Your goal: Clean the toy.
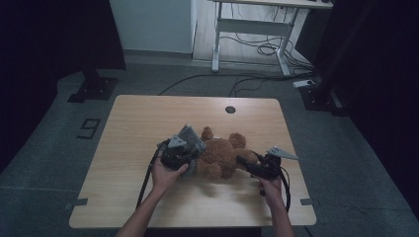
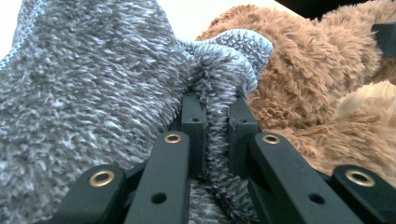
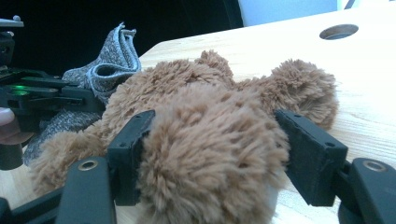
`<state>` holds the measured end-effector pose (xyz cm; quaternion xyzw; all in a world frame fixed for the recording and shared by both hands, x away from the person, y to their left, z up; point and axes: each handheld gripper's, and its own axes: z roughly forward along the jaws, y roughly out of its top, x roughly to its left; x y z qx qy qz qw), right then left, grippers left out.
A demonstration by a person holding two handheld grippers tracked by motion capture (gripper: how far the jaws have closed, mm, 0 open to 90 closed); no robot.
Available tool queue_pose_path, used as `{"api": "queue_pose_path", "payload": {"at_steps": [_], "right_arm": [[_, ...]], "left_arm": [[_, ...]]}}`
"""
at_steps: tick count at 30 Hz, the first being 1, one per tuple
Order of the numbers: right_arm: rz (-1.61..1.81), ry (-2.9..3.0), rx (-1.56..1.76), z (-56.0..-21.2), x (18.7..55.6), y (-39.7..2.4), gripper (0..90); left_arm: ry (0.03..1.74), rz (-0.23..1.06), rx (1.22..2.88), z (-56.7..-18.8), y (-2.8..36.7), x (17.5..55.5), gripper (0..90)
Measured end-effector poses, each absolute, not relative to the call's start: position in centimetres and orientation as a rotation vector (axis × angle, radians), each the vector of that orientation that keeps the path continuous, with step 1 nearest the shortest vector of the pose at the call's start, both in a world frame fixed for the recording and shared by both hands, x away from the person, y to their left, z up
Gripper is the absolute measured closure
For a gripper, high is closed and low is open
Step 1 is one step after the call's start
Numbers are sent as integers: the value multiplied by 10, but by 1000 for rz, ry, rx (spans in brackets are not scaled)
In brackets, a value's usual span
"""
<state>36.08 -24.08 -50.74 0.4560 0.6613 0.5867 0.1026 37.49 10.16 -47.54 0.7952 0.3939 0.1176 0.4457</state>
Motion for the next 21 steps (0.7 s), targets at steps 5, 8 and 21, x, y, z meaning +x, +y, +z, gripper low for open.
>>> {"api": "queue_pose_path", "payload": {"at_steps": [5,8,21], "right_arm": [[1716,1934,1333,-501,359,-242,316],[1739,1896,1341,-496,358,-246,316],[1690,1995,1327,-504,369,-236,325]], "left_arm": [[971,278,1973,-476,103,372,806],[968,265,1979,-476,104,370,806],[955,252,1989,-479,105,359,804]]}}
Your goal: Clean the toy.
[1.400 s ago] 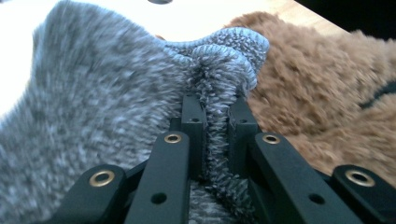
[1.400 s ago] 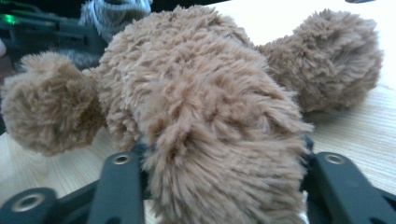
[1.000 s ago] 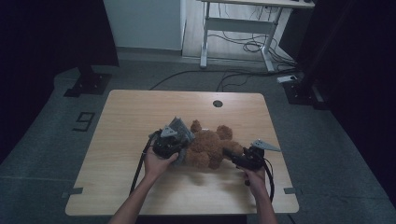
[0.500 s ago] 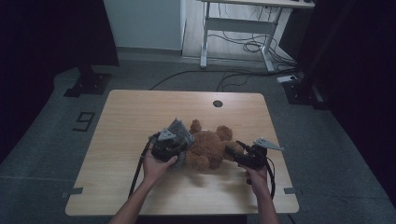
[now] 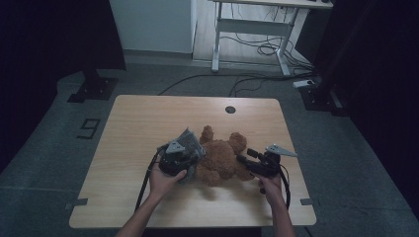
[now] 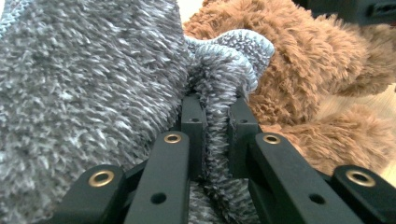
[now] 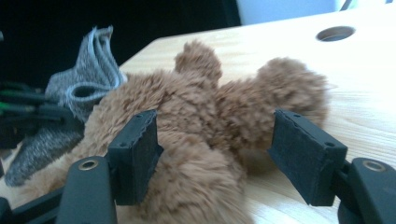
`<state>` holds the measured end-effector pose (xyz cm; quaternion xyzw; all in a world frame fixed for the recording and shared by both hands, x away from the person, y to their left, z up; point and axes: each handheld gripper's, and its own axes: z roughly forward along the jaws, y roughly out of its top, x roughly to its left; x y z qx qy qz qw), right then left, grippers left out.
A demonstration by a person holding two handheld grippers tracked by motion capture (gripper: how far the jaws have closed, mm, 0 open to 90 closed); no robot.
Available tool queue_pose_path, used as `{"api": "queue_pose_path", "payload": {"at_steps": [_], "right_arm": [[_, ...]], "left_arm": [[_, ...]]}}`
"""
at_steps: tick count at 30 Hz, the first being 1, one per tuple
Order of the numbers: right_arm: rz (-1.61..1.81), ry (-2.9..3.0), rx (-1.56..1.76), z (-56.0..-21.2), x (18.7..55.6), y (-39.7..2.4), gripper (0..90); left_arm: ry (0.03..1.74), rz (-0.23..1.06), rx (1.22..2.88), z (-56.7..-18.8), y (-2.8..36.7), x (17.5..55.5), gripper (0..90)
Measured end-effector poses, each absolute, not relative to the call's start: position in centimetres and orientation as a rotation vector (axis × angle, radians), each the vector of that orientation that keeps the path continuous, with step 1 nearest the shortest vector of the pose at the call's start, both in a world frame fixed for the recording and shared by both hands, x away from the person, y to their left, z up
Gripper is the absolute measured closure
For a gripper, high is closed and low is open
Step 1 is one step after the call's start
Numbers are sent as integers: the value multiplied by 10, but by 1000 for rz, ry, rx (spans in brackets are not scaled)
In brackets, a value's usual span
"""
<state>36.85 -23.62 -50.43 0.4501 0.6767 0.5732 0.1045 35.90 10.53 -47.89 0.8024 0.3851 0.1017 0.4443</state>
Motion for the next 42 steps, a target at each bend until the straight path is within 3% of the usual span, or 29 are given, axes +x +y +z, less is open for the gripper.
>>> {"api": "queue_pose_path", "payload": {"at_steps": [14,23,28,32,37,42], "right_arm": [[1679,2247,1295,-516,366,-220,377],[1591,2402,1229,-525,360,-196,270],[1532,2420,1180,-528,358,-182,271],[1471,2394,1151,-531,357,-177,334],[1478,2324,1143,-532,361,-180,482],[1484,2314,1156,-533,365,-183,502]], "left_arm": [[941,209,1991,-487,112,343,803],[977,186,1986,-501,123,340,802],[1013,164,1966,-506,130,347,801],[1020,172,1970,-505,129,350,800],[982,179,1966,-486,117,347,794],[883,206,1975,-458,83,348,790]]}}
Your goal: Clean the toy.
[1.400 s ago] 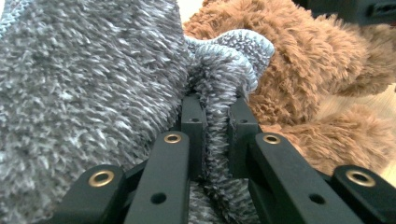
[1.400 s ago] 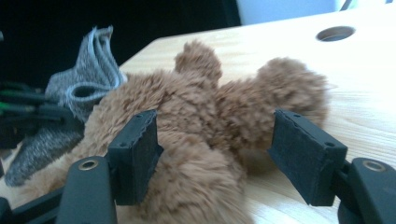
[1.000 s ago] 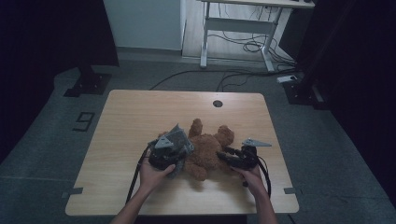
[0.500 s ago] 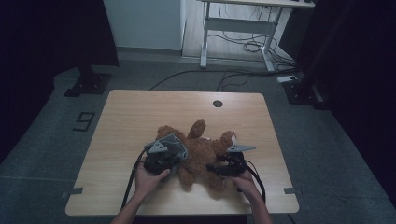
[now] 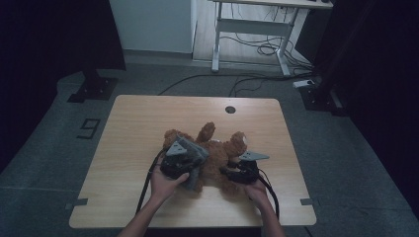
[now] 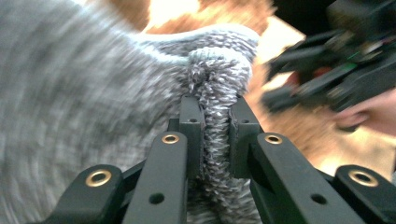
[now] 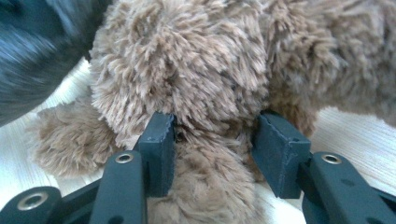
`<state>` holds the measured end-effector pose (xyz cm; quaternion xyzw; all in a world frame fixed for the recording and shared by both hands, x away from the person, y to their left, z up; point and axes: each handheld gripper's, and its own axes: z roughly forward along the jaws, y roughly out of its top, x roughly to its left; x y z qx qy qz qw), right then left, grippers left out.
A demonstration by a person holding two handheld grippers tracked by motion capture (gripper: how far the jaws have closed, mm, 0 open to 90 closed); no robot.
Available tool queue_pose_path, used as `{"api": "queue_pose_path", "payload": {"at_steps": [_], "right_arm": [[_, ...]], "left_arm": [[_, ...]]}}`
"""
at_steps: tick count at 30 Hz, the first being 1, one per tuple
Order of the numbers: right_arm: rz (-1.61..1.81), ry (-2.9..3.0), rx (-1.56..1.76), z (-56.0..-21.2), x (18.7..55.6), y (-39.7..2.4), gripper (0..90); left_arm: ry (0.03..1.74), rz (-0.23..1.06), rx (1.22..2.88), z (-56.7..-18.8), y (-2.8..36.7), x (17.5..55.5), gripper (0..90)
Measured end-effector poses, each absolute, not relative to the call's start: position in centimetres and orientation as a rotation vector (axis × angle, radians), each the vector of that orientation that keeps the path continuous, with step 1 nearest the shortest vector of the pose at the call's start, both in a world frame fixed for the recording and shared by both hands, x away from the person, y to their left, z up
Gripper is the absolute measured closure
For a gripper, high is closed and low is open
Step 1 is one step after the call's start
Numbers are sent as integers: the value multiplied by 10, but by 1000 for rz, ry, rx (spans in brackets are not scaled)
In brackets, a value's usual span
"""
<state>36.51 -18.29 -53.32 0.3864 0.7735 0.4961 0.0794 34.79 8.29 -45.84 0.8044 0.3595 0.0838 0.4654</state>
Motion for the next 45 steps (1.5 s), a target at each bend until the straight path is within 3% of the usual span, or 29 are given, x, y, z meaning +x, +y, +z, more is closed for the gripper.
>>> {"api": "queue_pose_path", "payload": {"at_steps": [5,8,11,14,21,31,45], "right_arm": [[1492,2297,1182,-534,366,-185,502],[1496,2290,1189,-535,367,-187,504],[1485,2267,1214,-536,369,-193,515],[1510,2262,1253,-538,371,-198,519],[1494,2260,1234,-537,369,-196,533],[1496,2262,1237,-537,369,-196,537],[1513,2260,1240,-537,370,-198,540]], "left_arm": [[820,209,2029,-454,37,356,790],[794,349,2100,-464,12,363,789],[822,318,2064,-470,12,371,791],[824,332,2057,-468,19,371,793],[841,532,2074,-450,47,367,791],[954,539,1962,-432,116,369,791],[1107,521,1935,-438,153,386,791]]}}
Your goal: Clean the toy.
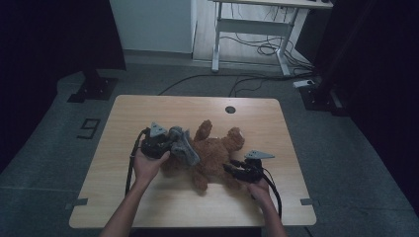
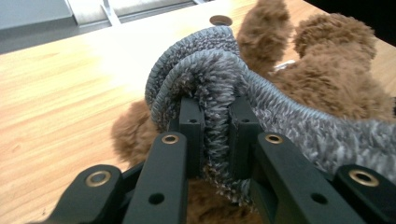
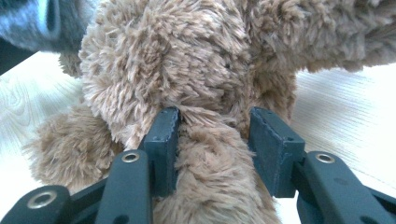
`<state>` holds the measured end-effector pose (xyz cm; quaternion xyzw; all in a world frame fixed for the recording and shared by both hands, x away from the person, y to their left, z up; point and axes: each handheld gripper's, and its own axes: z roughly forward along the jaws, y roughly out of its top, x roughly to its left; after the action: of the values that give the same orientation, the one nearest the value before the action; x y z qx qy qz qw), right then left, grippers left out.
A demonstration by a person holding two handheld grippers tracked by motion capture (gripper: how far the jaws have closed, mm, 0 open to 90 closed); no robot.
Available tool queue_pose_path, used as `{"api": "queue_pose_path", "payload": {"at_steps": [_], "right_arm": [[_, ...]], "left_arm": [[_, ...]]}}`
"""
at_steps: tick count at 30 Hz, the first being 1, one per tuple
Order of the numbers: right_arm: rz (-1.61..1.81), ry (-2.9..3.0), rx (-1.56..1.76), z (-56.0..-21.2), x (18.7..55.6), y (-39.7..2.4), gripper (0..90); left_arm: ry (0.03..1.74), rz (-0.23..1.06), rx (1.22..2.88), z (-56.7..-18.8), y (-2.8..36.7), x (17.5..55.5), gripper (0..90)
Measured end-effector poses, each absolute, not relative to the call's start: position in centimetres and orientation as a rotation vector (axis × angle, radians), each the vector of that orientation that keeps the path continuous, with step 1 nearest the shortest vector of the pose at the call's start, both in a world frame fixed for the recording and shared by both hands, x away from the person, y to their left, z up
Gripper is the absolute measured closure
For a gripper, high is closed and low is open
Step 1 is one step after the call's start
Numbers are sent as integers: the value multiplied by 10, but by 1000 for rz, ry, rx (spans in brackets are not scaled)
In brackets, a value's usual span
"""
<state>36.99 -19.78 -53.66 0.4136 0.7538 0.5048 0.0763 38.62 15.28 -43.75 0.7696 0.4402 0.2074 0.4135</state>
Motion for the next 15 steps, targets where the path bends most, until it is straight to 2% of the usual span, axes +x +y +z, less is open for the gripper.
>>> {"api": "queue_pose_path", "payload": {"at_steps": [15], "right_arm": [[1517,2253,1251,-536,370,-198,537]], "left_arm": [[1167,566,1939,-459,169,386,798]]}}
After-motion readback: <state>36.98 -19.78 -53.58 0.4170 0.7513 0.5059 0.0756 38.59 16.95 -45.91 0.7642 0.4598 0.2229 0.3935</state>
